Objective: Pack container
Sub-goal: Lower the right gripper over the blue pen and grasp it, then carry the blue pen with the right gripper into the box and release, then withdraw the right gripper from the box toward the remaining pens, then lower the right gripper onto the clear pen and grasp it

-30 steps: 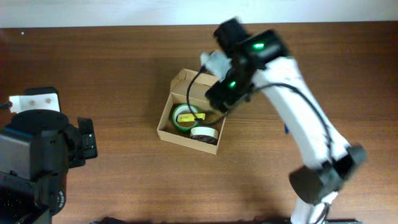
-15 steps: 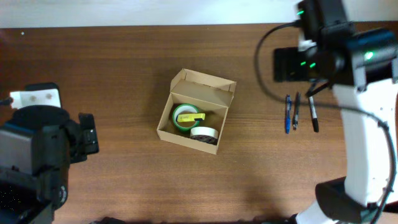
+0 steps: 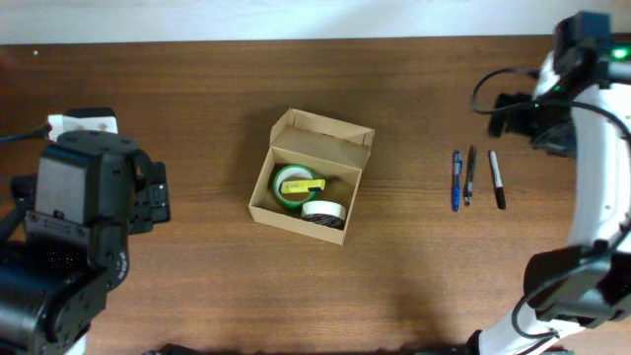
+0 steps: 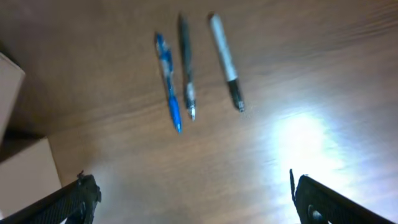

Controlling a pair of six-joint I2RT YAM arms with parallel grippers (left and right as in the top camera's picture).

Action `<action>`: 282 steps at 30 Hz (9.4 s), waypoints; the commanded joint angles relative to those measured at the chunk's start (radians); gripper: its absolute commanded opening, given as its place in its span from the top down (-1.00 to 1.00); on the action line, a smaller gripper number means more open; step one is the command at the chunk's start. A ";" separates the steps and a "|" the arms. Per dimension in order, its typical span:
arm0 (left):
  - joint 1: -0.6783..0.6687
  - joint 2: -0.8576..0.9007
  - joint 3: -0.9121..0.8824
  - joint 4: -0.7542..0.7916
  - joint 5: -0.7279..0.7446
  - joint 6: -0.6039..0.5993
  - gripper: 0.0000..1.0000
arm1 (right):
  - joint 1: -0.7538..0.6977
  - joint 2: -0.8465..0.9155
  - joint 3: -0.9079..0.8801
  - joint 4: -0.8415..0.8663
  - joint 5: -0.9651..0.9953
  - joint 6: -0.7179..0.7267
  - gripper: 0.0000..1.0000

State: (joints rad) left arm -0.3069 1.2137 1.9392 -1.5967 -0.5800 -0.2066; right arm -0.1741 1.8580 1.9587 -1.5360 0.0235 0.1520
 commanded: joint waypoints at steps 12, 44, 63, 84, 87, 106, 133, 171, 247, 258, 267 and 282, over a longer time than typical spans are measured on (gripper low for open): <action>0.004 0.016 -0.008 0.006 0.008 -0.014 -0.99 | 0.192 0.051 -0.518 0.289 -0.074 -0.052 -0.67; 0.004 0.016 -0.008 0.007 0.019 -0.013 -0.99 | 0.076 0.159 -0.592 0.409 -0.096 -0.130 -0.34; 0.004 0.016 -0.008 0.010 0.019 -0.013 -0.99 | 0.076 0.159 -0.586 0.468 -0.117 -0.172 -0.33; 0.004 0.016 -0.008 0.010 0.019 -0.013 -0.99 | 0.076 0.161 -0.584 0.522 -0.038 -0.204 0.17; 0.004 0.016 -0.008 0.010 0.019 -0.013 -0.99 | 0.076 0.161 -0.584 0.519 -0.038 -0.204 0.21; 0.004 0.016 -0.008 0.010 0.019 -0.014 -0.98 | 0.076 0.182 -0.586 0.516 -0.042 -0.196 0.43; 0.004 0.016 -0.008 0.003 0.014 -0.013 -0.99 | 0.082 0.176 -0.367 0.305 -0.059 -0.181 0.92; 0.004 -0.174 -0.008 0.014 -0.078 -0.014 -0.99 | 0.935 0.351 0.198 0.045 -0.034 -0.131 0.92; 0.004 -0.172 -0.008 0.018 -0.067 -0.014 -0.98 | 0.461 0.332 0.711 -0.163 0.052 -0.020 -0.23; 0.004 -0.149 -0.008 0.013 -0.067 -0.013 -0.99 | 0.163 0.357 0.494 -0.158 0.121 0.061 -0.34; 0.004 -0.146 -0.047 0.014 -0.063 -0.014 -0.99 | 0.067 0.358 0.010 -0.011 0.128 -0.012 -0.33; 0.004 -0.145 -0.093 0.040 -0.064 -0.013 -0.98 | 0.069 0.359 -0.228 0.121 0.106 -0.087 -0.01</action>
State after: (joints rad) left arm -0.3069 1.0668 1.8530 -1.5608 -0.6399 -0.2070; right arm -0.1089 2.2158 1.7336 -1.4231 0.1341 0.0864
